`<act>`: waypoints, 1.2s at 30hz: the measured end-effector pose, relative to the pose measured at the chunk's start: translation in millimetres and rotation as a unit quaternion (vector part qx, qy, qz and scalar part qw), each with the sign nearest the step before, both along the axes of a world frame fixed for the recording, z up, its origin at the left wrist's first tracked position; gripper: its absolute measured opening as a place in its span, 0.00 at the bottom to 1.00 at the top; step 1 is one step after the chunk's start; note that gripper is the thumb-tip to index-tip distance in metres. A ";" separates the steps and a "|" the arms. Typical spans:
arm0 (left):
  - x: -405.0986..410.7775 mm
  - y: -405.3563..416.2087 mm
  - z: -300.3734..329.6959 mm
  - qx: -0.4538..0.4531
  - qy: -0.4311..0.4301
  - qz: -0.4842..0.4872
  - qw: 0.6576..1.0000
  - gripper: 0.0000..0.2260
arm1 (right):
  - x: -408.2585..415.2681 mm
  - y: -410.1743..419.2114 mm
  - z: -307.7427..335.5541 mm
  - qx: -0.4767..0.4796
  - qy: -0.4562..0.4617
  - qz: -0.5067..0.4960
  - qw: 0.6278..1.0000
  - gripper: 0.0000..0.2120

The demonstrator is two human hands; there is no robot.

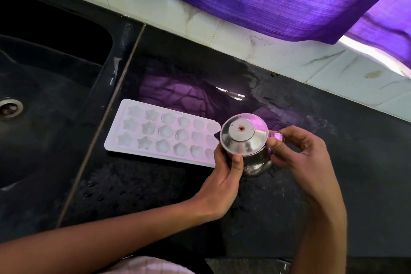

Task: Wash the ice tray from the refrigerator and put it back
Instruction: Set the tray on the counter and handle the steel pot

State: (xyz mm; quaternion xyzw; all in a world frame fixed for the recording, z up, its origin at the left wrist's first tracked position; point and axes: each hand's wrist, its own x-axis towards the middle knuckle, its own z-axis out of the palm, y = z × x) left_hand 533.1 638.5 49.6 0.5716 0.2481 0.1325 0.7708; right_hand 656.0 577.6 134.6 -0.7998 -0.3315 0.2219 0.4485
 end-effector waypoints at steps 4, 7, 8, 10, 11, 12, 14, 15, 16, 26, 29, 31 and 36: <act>-3.4 -5.1 -1.2 -0.020 0.019 -0.021 0.999 0.24 | -1.2 -2.6 -8.9 -0.027 -0.026 0.008 0.999 0.05; -4.9 -6.7 -4.8 -0.028 0.033 -0.028 0.999 0.26 | -2.1 -4.2 -14.7 -0.034 -0.039 0.005 0.999 0.05; -5.3 -7.4 -5.5 -0.029 0.034 -0.029 0.999 0.26 | -2.2 -4.7 -15.5 -0.036 -0.041 0.004 0.999 0.05; -6.2 -8.4 -6.6 -0.028 0.031 -0.033 0.999 0.30 | -2.3 -5.6 -16.1 -0.041 -0.047 0.001 0.998 0.05; -6.8 -8.9 -6.1 -0.027 0.032 -0.037 0.998 0.31 | -2.3 -6.0 -15.7 -0.046 -0.055 0.002 0.997 0.05; -7.3 -9.5 -6.4 -0.027 0.035 -0.040 0.998 0.31 | -2.7 -6.1 -15.2 -0.053 -0.065 0.004 0.996 0.05; -8.1 -10.5 -6.7 -0.031 0.041 -0.044 0.998 0.29 | -3.7 -6.4 -13.9 -0.061 -0.076 0.008 0.995 0.05; -8.7 -10.7 -6.4 -0.031 0.044 -0.045 0.998 0.27 | -4.2 -6.7 -13.5 -0.064 -0.078 0.008 0.995 0.05; -9.2 -10.9 -6.1 -0.030 0.047 -0.047 0.997 0.27 | -4.7 -7.0 -13.1 -0.065 -0.078 0.006 0.995 0.05; -10.6 -9.4 -2.9 -0.020 0.032 -0.061 0.997 0.31 | -6.9 -10.5 -5.2 -0.065 -0.088 0.006 0.994 0.05; -10.4 -10.0 -1.6 -0.015 0.026 -0.066 0.997 0.33 | -7.3 -11.8 -3.0 -0.064 -0.079 0.003 0.995 0.05; -9.9 -10.7 -1.4 -0.013 0.022 -0.064 0.998 0.34 | -7.9 -12.7 -1.8 -0.059 -0.073 0.000 0.996 0.04; -8.9 -11.7 -2.2 -0.004 -0.003 -0.052 0.999 0.34 | -10.0 -14.1 1.8 -0.043 -0.061 -0.006 0.997 0.03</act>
